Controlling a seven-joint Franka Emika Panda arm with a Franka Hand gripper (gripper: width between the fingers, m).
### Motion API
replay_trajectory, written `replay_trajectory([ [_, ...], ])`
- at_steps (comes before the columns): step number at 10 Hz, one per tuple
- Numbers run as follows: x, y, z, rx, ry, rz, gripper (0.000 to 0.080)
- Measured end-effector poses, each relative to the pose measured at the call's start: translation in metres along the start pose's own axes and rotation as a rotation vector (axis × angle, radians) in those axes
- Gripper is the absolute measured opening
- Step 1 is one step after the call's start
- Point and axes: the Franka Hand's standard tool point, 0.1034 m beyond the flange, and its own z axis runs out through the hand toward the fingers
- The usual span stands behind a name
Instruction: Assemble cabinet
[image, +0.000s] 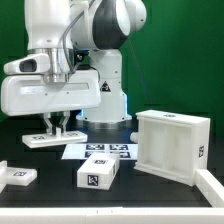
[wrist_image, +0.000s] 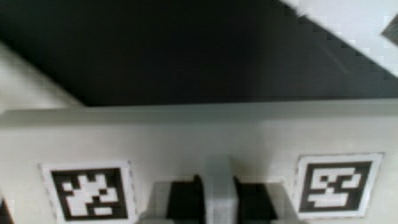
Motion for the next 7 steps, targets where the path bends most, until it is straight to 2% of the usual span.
replay_trajectory([
  [2,0.0,0.0,0.001,0.001,-0.001,-0.001,0.0064],
  [3,-0.002,0.0,0.004,-0.007,0.002,0.0,0.0064],
  [4,-0.013,-0.005,0.016,-0.045,0.01,-0.001,0.0064],
  [6,-0.036,-0.013,0.043,-0.054,-0.01,0.008,0.0064],
  [7,-0.037,-0.009,0.05,-0.047,-0.015,0.015,0.0064],
])
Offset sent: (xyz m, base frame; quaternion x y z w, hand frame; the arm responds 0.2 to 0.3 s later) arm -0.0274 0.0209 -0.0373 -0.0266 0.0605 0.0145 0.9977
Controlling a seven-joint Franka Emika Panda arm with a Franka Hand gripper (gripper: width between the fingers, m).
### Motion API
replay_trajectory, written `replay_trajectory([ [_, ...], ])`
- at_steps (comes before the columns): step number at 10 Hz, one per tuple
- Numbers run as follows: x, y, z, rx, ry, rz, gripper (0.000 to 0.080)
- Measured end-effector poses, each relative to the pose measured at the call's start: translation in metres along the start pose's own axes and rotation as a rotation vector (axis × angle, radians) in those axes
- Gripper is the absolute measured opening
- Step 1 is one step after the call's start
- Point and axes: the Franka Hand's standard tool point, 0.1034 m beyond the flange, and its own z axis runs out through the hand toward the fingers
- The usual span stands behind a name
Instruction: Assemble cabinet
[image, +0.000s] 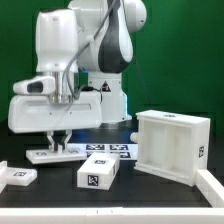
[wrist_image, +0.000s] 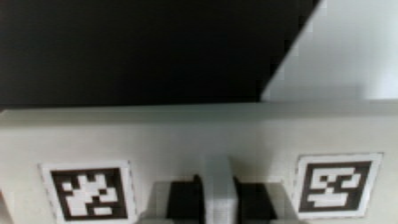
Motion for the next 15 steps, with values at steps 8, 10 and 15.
replay_trajectory([
  [8,0.036,-0.009,-0.044,0.072,-0.017,0.115,0.0665],
  [10,0.083,-0.006,-0.072,0.023,0.013,-0.077,0.0776],
  [15,0.089,-0.013,-0.079,0.086,-0.06,0.166,0.0796],
])
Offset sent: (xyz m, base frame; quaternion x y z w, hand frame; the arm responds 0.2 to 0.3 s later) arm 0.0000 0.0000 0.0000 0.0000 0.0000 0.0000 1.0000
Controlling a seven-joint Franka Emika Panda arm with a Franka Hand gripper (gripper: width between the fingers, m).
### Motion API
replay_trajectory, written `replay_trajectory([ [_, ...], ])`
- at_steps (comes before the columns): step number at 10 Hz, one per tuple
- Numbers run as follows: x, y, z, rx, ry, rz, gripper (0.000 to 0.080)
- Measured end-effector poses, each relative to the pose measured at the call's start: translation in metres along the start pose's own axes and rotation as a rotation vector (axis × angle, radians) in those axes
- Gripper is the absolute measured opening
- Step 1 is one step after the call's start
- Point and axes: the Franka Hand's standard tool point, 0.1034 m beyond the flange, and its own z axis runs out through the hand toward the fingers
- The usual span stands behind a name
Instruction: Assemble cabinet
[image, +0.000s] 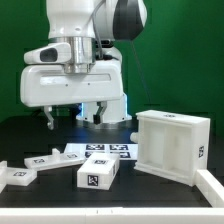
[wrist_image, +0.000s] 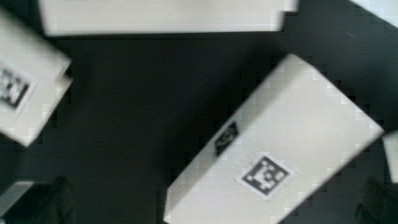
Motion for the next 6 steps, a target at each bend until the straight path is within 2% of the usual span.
replay_trajectory([
  [1,0.007,-0.003,-0.008,0.041,-0.082,0.139,0.0796],
  [2,0.026,0.003,-0.018,0.075,-0.144,0.211,0.0796],
  [3,0.042,0.011,-0.019,0.056,-0.091,0.102,0.0796],
  [4,0.033,0.002,-0.016,0.086,-0.164,0.119,0.0796],
  [5,0.035,-0.001,-0.016,0.111,-0.232,0.113,0.0796],
  [6,0.039,-0.006,-0.016,0.122,-0.276,0.158,0.0796],
])
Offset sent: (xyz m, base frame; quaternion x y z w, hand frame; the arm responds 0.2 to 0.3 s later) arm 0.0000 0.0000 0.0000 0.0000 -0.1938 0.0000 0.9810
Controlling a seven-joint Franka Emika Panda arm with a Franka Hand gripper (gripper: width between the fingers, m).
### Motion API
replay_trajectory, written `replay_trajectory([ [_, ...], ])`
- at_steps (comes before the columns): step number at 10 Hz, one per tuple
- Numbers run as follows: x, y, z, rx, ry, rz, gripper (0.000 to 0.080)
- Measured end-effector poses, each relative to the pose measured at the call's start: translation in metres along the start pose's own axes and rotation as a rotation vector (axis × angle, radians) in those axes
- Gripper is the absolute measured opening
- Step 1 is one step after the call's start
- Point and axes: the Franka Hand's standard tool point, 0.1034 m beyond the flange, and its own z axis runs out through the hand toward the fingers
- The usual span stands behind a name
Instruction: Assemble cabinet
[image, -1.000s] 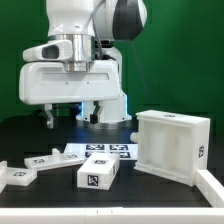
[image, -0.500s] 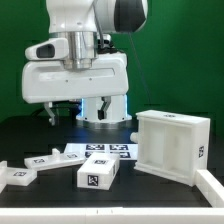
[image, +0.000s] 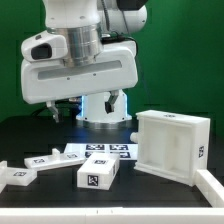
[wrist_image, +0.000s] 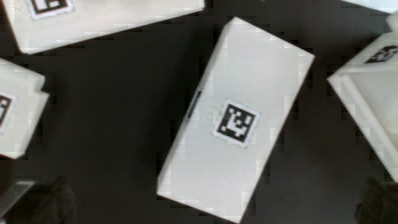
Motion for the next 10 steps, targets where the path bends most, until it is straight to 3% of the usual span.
replay_trajectory([
  [1,-0.004,-0.017,0.0,0.011,-0.128,0.135,0.0796],
  [2,0.007,-0.035,-0.005,0.024,-0.225,0.263,0.0796],
  [3,0.014,-0.051,-0.005,0.055,-0.337,0.352,0.0796],
  [4,0.025,-0.052,-0.009,0.074,-0.387,0.339,0.0796],
  [7,0.028,-0.053,-0.009,0.084,-0.381,0.288,0.0796],
  [8,0.026,-0.057,-0.005,0.123,-0.396,0.333,0.0796],
  [9,0.02,-0.064,0.005,0.242,-0.441,0.443,0.0796],
  [10,0.016,-0.067,0.013,0.331,-0.471,0.523,0.0796],
])
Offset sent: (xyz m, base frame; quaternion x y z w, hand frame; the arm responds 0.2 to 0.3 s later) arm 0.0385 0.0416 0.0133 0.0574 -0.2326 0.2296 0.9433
